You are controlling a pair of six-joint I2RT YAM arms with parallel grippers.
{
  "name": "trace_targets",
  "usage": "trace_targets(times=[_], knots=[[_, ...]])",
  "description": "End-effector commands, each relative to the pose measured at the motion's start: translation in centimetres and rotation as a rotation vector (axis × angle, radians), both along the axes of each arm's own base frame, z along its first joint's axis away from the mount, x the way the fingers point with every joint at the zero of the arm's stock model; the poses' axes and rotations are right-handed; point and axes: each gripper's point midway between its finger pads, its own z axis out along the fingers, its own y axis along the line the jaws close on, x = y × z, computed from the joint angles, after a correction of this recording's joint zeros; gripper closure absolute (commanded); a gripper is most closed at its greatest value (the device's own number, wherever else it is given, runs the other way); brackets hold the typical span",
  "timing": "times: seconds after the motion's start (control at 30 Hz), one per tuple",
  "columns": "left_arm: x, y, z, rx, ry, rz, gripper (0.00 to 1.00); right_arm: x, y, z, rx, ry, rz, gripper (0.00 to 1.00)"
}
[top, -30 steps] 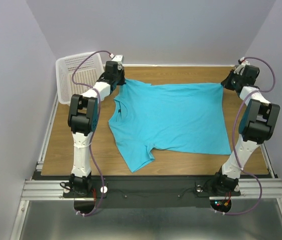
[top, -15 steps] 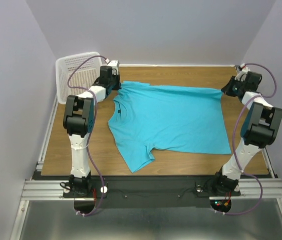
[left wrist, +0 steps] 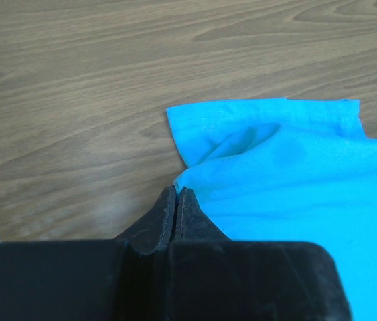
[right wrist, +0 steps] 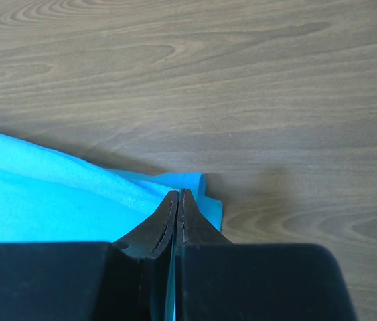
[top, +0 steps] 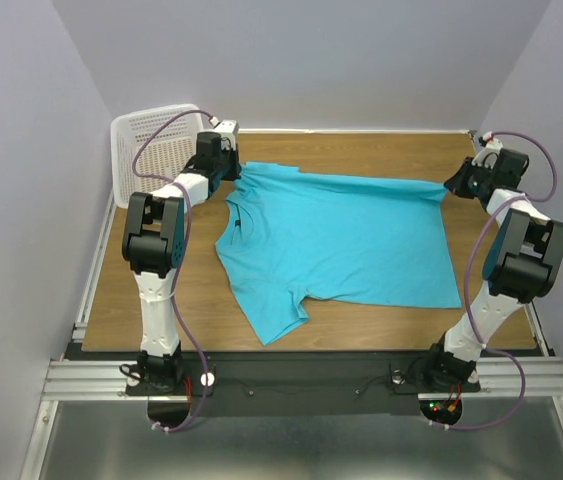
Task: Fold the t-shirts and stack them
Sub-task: Fold the tshirt
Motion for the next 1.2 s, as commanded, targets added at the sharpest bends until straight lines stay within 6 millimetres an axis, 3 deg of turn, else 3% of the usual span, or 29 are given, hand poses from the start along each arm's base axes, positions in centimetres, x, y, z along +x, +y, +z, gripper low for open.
trace_targets(times=[0.0,0.27,0.53,0.8,1.0,1.17], knots=[[0.0,0.1,6.8,0.027,-0.191,-0.068,1.0,0.1,-0.5,2.4,-0.039,-0.077,0.016,0.99],[-0.4,0.7,8.4,0.126,-0.288,-0.115,1.0,0.2,-0.9,1.9,-0.034,-0.064,-0.001,0.99],[0.2,-0.3,9.2,0.235,-0.36,-0.183,1.0,0.6,-0.9,2.0,-0.022,-0.07,0.003,0.99],[0.3,0.5,8.3,0.327,-0.364,-0.194,1.0,0.5,-1.0,2.6,-0.018,-0.083,0.004,0.99],[0.6,1.0,7.7,0.362,-0.359,-0.175,1.0,0.1,-2.2,2.5,-0.009,-0.078,-0.021,1.0],[0.2,0.7,7.6,0.368,-0.363,-0.201,1.0,-0.3,-0.6,2.1,0.038,-0.083,0.067,0.99]])
